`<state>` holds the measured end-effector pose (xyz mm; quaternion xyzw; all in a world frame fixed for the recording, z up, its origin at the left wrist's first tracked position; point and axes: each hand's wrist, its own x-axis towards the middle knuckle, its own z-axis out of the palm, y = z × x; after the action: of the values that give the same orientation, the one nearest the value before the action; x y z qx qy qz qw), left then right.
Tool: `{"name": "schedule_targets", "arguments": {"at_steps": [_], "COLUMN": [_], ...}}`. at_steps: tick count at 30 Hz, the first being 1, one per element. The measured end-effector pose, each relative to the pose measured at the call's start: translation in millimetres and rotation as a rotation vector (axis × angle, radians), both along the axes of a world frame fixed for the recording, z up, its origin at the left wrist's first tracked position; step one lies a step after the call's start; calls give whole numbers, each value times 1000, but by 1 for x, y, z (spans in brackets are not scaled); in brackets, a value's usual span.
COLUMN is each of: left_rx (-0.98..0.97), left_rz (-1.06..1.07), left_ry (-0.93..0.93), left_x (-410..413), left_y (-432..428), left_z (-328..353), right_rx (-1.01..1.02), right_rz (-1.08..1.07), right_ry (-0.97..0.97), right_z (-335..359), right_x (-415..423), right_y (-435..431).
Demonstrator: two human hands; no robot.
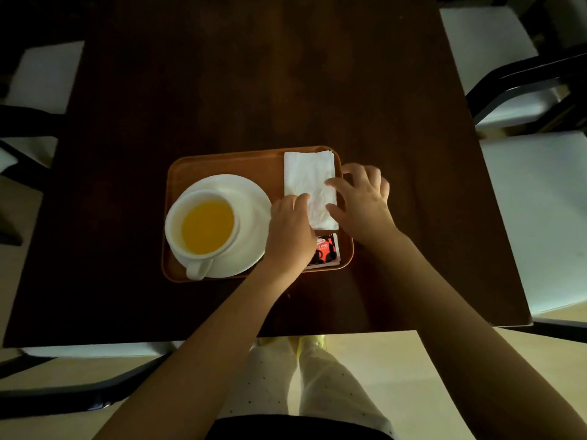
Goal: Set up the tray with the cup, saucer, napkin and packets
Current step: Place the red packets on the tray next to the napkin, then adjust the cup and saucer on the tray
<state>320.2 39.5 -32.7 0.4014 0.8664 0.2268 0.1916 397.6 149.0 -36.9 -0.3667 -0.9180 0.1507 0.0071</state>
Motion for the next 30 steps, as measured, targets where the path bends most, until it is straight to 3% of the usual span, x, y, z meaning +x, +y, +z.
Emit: {"name": "schedule_targets", "arguments": {"at_steps": [6, 10, 12, 14, 18, 23, 30], "left_rx": [22, 136, 268, 384, 403, 380, 423], "left_rz": [-34, 24, 83, 134, 366, 661, 614], "left_ry": [24, 50, 79, 120, 206, -43, -317], "left_x": [9, 14, 16, 15, 2, -22, -51], "left_y": [-5, -17, -36, -64, -121, -142, -138], "left_z": [-8, 4, 15, 24, 23, 12, 2], "right_rx": [-14, -100, -236, -497, -872, -1031, -1094], "right_rz": [19, 39, 138, 277, 457, 568, 613], "right_ry": [16, 159, 251, 269, 125, -12, -96], "right_z": [-7, -2, 4, 11, 23, 26, 22], "right_x": [3, 2, -5, -17, -55, -98, -112], "right_y": [9, 8, 8, 5, -8, -25, -34]}}
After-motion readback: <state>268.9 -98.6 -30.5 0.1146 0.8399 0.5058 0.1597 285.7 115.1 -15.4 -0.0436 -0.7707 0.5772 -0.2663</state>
